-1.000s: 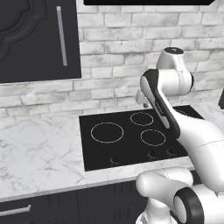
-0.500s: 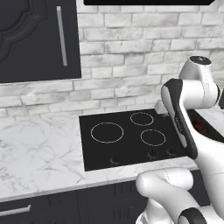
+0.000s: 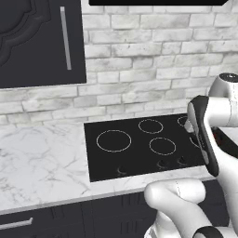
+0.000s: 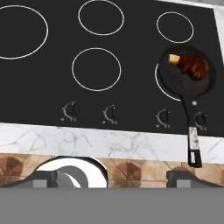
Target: Pick up the pan with the steak in it and place it on the dining table. Then place the steak on the plate.
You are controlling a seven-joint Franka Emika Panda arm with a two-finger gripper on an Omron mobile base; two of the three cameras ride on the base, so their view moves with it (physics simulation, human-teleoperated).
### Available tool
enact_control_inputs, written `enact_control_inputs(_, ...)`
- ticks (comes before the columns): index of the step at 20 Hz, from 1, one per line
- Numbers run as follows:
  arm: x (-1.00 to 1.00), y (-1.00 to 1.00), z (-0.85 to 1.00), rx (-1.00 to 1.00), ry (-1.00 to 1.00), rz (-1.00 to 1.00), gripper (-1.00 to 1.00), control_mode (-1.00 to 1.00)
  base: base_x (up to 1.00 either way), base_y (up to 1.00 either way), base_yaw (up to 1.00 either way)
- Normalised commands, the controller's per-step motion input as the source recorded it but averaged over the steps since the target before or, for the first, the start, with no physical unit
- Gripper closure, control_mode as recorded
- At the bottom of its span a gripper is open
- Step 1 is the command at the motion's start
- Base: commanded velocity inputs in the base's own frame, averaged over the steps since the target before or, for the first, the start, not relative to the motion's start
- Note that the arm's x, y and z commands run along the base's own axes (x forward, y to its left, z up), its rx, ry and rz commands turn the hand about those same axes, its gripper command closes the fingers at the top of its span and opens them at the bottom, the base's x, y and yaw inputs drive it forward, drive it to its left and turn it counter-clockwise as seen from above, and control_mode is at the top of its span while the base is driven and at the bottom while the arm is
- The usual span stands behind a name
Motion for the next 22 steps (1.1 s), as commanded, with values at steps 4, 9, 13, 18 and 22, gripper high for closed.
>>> enact_control_inputs(4, 0.0, -0.77, -0.44, -0.09, 0.07, -0.05, -1.0, -1.0, 0.0, 0.0, 0.0)
enact_control_inputs(9, 0.0, -0.81, -0.49, -0.09, 0.1, -0.06, -1.0, -1.0, 0.0, 0.0, 0.0)
enact_control_inputs(13, 0.0, -0.86, -0.55, -0.08, 0.12, -0.07, -1.0, -1.0, 0.0, 0.0, 0.0)
enact_control_inputs(18, 0.0, -0.8, -0.55, -0.07, 0.09, -0.05, -1.0, -1.0, 0.0, 0.0, 0.0)
enact_control_inputs(22, 0.02, -0.32, -0.31, -0.03, 0.0, 0.0, -1.0, -1.0, 0.0, 0.0, 0.0)
